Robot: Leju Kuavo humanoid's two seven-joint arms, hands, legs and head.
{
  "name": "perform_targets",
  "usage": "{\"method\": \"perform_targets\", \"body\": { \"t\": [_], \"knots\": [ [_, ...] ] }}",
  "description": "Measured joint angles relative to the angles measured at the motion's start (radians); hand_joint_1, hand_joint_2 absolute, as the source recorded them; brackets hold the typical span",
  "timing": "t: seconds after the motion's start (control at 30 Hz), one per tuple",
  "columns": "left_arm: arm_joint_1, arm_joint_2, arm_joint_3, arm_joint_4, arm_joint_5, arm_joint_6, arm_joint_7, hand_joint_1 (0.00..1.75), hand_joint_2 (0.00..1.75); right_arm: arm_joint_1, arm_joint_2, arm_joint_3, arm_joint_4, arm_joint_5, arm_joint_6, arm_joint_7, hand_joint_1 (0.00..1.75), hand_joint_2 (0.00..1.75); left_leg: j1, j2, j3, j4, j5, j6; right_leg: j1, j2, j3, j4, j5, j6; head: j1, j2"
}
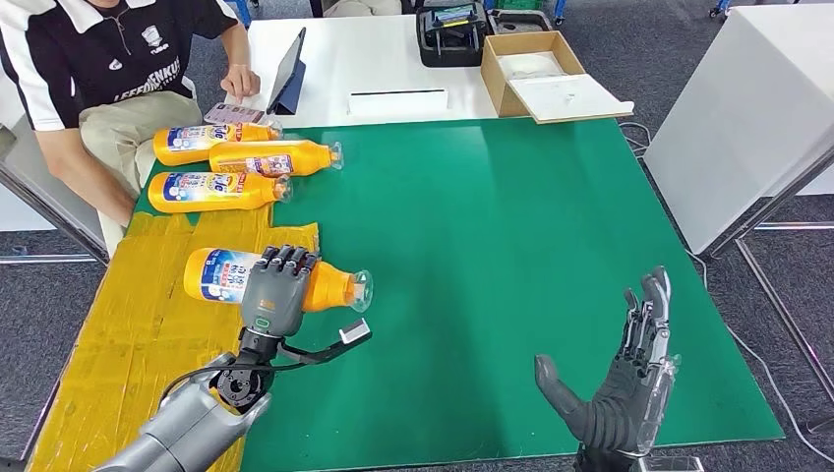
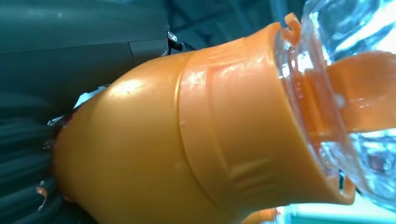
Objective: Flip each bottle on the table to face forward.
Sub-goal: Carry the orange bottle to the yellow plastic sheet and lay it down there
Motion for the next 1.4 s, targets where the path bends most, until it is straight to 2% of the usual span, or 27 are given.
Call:
{"method": "perform_targets", "body": {
  "t": [0.1,0.2,0.43,0.63,0.9,1.03,1.33,1.37,1.4],
  "knots": [
    [-0.04,0.001,-0.054,0.085,0.0,0.0,-0.011,1.75,1.75,0.0,0.006,-0.01,-0.002,0.009,0.003,0.003,0.0,1.75,-0.001,0.0,0.0,0.0,0.0,0.001,0.0,0.001,0.0,0.0,0.0,0.0,0.0,0.0],
    [-0.067,-0.008,-0.071,0.16,0.0,-0.001,-0.039,1.75,1.75,0.0,0.015,-0.018,-0.005,0.024,0.01,0.008,0.0,1.75,0.0,0.0,0.0,0.0,0.0,0.001,0.0,0.0,0.0,0.0,-0.001,0.001,0.0,0.0],
    [-0.119,-0.057,-0.061,0.306,0.0,-0.031,-0.071,1.75,1.75,-0.001,0.043,-0.048,-0.011,0.062,0.062,0.028,0.0,1.75,0.0,0.0,0.0,0.0,-0.001,0.001,0.0,0.001,0.0,0.0,-0.001,0.001,0.0,0.0],
    [-0.128,-0.068,-0.049,0.353,0.0,-0.047,-0.065,1.75,1.75,-0.001,0.059,-0.067,-0.011,0.072,0.09,0.032,0.0,1.75,0.0,0.0,0.0,0.0,-0.001,0.001,0.0,0.001,0.0,0.0,-0.001,0.0,0.0,0.0],
    [-0.123,-0.071,0.033,0.366,0.001,-0.132,-0.045,1.75,1.75,-0.002,0.095,-0.103,-0.01,0.105,0.17,0.036,0.0,1.75,0.0,0.0,-0.001,0.0,-0.001,0.001,0.0,0.001,0.0,0.0,-0.001,0.0,0.0,0.0],
    [-0.113,-0.071,0.086,0.369,0.001,-0.21,-0.03,1.75,1.75,-0.004,0.104,-0.116,-0.003,0.113,0.183,0.035,0.0,1.75,0.0,-0.001,-0.001,0.0,-0.001,0.001,0.0,0.001,0.0,0.0,-0.001,0.0,0.0,0.0],
    [-0.11,-0.06,0.185,0.373,0.001,-0.302,0.002,1.74,1.75,-0.024,0.116,-0.132,0.03,0.135,0.216,0.036,0.0,1.75,0.0,-0.001,0.0,0.0,-0.001,0.001,0.0,0.0,0.0,0.0,-0.001,0.0,0.0,0.0],
    [-0.11,-0.059,0.194,0.373,0.001,-0.309,0.003,1.35,1.75,-0.026,0.118,-0.132,0.033,0.138,0.217,0.037,0.0,1.75,0.0,-0.001,0.0,0.0,-0.001,0.001,0.0,0.0,0.001,0.0,-0.001,0.0,0.0,0.0],
    [-0.109,-0.059,0.202,0.373,0.001,-0.317,0.004,0.91,1.31,-0.028,0.119,-0.132,0.036,0.14,0.217,0.038,0.0,1.75,0.0,-0.001,0.0,0.0,-0.001,0.001,0.0,0.0,0.001,0.0,-0.001,0.0,0.0,0.0]
  ]
}}
